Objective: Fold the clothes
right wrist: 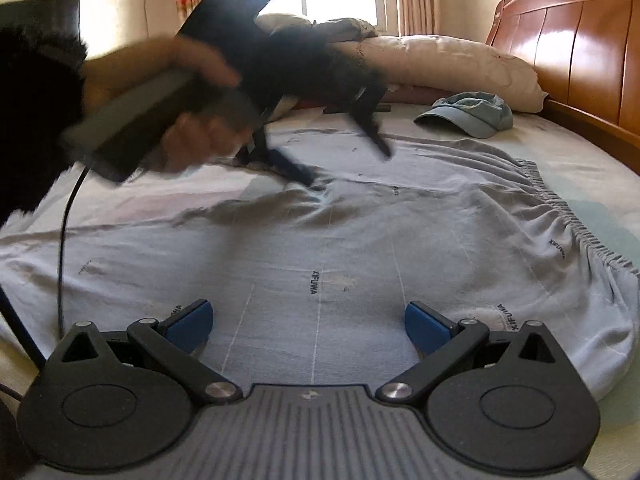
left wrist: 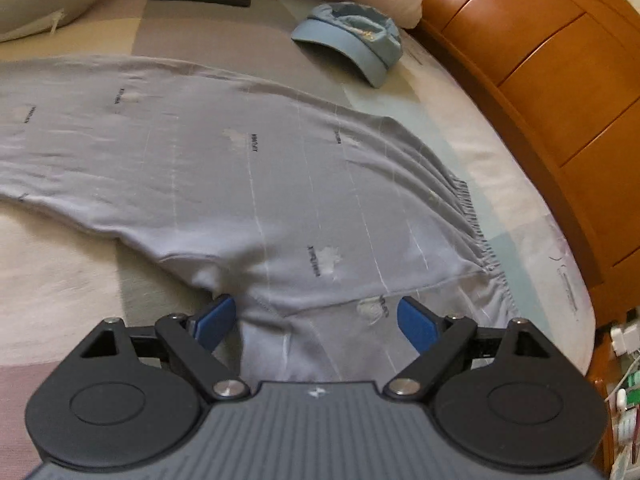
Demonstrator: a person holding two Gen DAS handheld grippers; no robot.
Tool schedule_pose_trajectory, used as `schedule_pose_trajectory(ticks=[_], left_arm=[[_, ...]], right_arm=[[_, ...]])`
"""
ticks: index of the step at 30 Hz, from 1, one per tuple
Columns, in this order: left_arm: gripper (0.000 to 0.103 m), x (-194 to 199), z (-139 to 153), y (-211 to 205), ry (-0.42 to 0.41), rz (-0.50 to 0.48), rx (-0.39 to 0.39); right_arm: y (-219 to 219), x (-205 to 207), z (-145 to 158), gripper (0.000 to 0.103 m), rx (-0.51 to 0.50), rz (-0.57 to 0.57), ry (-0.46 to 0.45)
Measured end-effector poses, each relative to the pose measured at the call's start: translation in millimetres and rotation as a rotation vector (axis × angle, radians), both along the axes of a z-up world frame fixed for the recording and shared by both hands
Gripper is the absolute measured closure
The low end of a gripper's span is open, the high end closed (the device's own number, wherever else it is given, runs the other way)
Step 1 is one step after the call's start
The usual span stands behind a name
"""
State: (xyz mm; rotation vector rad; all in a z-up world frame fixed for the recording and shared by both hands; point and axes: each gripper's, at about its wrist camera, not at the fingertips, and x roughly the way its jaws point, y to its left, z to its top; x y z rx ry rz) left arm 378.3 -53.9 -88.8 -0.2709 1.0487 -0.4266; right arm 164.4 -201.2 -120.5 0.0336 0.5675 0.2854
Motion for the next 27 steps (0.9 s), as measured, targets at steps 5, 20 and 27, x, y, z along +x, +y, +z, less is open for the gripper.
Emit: schedule_pose_trajectory(ticks=[5, 20, 27], left_arm=[[0.015, -5.9, 23.4, -0.7, -0.055, -0.010, 0.017], [0.014, -8.9, 23.3, -7.5, -0.029, -0.015, 0.084], [0.013, -38.3, 9.3, -8.4, 0.082, -0.083, -0.081]], right_arm=[[-1.8, -0.7, -0.6, 0.000, 0.009, 0.002, -0.005], [-2.8, -1.1, 0.3, 0.000, -0.002, 0.013, -0.001], [3.4, -1.5, 3.6, 0.000, -0.066, 0.013, 0.020]])
